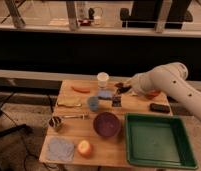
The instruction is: Wipe purple bowl with brush
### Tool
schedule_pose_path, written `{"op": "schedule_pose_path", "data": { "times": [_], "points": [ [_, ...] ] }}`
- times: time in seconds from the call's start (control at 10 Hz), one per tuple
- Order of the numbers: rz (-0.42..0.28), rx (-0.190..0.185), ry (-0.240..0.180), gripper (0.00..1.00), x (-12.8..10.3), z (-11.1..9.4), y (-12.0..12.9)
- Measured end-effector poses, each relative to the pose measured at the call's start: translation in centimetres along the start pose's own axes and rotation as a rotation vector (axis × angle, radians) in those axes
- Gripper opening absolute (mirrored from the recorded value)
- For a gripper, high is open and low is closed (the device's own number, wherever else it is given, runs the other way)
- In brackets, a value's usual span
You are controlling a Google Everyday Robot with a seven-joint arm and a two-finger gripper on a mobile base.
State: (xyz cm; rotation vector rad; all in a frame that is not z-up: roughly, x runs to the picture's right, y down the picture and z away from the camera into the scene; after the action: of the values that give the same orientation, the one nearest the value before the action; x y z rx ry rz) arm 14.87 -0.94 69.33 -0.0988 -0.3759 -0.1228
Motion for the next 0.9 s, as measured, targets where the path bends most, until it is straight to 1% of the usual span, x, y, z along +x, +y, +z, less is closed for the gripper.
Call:
{"op": "schedule_pose_path", "data": {
  "times": [0.2, 0.4, 0.6, 0.9],
  "points": [
    [-0.019, 0.029, 0.007, 0.0, -1.0, -2.6, 0.7],
    [-0.035, 0.054, 0.009, 0.0, -2.2, -5.3, 2.1],
    [-0.047, 0.07, 0.007, 0.0, -3.2, -7.5, 3.6],
    [-0.079, 0.075, -0.005, 0.0, -5.3, -8.8, 5.3]
  ]
}}
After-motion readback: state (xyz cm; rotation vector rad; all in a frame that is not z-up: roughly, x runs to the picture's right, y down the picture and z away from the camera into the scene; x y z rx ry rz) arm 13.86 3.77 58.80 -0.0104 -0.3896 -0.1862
